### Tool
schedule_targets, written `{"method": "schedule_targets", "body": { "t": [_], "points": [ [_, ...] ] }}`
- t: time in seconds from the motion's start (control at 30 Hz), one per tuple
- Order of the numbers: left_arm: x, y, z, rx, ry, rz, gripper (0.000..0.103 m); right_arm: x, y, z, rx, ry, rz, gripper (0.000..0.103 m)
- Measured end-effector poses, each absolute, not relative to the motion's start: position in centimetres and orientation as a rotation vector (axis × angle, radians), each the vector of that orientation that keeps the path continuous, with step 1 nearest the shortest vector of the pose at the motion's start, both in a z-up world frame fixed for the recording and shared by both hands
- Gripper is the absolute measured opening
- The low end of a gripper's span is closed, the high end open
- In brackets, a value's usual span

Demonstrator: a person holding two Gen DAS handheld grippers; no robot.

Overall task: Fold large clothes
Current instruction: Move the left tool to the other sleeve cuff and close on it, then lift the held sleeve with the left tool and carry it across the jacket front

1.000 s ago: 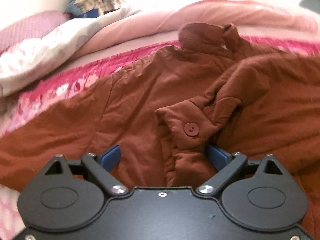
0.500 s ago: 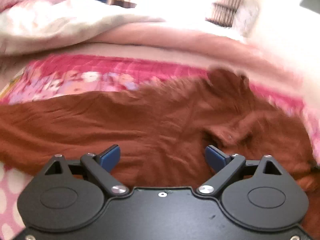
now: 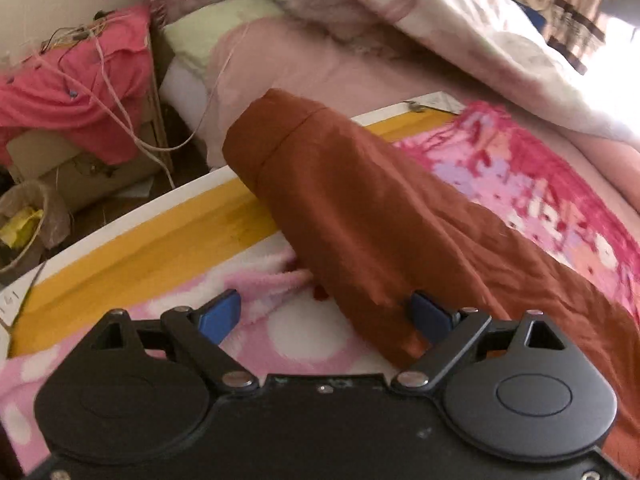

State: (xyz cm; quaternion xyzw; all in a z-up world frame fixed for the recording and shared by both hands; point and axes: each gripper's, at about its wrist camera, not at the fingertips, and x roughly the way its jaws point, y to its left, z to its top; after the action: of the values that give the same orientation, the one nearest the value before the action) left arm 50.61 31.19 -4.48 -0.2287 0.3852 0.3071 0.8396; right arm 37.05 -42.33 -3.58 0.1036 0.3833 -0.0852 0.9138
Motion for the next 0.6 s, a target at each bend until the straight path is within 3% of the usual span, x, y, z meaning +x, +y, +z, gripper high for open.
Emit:
{"method": "schedule_targets", "body": {
  "t": [0.17,0.3,0.33,0.37,0.4,0.6],
  "points": [
    [52.1,30.7,-4.3,-0.411,0.799,0.664,0.094,37.1,-42.3,-3.5,0.22,0.792,-0.183,0.0],
    [53.1,31.4,-4.2,-0.393,0.726,0.696,0.085,37.2,-42.3,-3.5,0.218,0.792,-0.186,0.0],
    [53.5,31.4,-4.2,-0.371,0.717,0.696,0.073,37.2,-42.3,-3.5,0.219,0.792,-0.188,0.0],
    [53.8,31.3,-4.2,-0.356,0.72,0.684,0.013,37.2,-42.3,-3.6,0.22,0.791,-0.189,0.0],
    [54.0,31.4,-4.3,-0.367,0.726,0.687,0.004,37.2,-42.3,-3.6,0.221,0.791,-0.19,0.0],
    [54.4,30.8,-3.8,-0.343,0.699,0.708,0.003,37.1,-42.3,-3.6,0.218,0.789,-0.191,0.0]
  ]
}}
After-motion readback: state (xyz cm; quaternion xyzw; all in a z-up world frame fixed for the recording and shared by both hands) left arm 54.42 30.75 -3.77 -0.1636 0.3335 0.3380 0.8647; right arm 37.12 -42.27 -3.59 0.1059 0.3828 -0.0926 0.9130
